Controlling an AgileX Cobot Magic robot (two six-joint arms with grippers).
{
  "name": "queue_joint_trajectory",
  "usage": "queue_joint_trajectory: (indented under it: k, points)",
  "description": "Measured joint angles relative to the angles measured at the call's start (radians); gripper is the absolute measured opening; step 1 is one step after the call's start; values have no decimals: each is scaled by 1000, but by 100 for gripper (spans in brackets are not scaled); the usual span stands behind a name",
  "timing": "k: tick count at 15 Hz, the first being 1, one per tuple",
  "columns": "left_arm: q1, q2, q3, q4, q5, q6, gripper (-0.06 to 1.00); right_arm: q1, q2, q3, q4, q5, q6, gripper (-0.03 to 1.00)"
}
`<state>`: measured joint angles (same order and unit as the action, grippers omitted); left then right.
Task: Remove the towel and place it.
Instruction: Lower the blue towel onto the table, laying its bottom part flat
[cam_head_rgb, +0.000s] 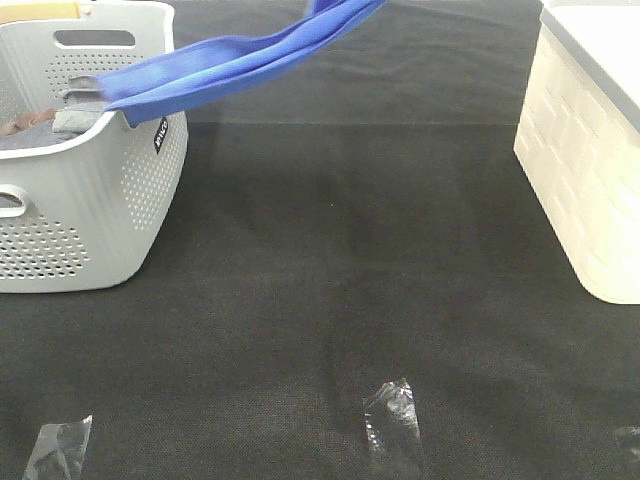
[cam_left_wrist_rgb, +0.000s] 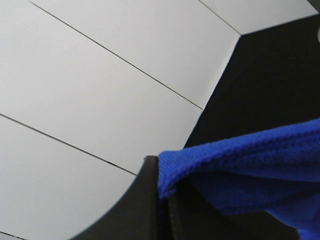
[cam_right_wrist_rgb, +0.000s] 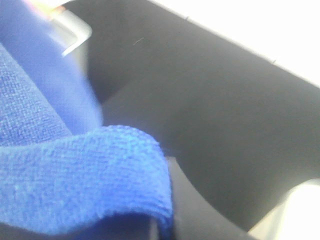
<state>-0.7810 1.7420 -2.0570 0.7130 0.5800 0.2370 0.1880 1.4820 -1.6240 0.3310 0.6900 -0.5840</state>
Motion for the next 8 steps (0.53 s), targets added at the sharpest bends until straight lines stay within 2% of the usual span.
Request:
queue_joint_trajectory:
  k: [4, 6, 8]
  points:
    - [122, 0, 0, -3, -267, -119, 0, 0, 109, -265, -27, -26, 8, 3]
    - [171, 8, 0, -4, -357, -176, 0, 0, 136, -332, -23, -48, 4, 3]
    - [207, 32, 0, -4, -455, -196, 0, 0, 144, -347, 29, -115, -46, 3]
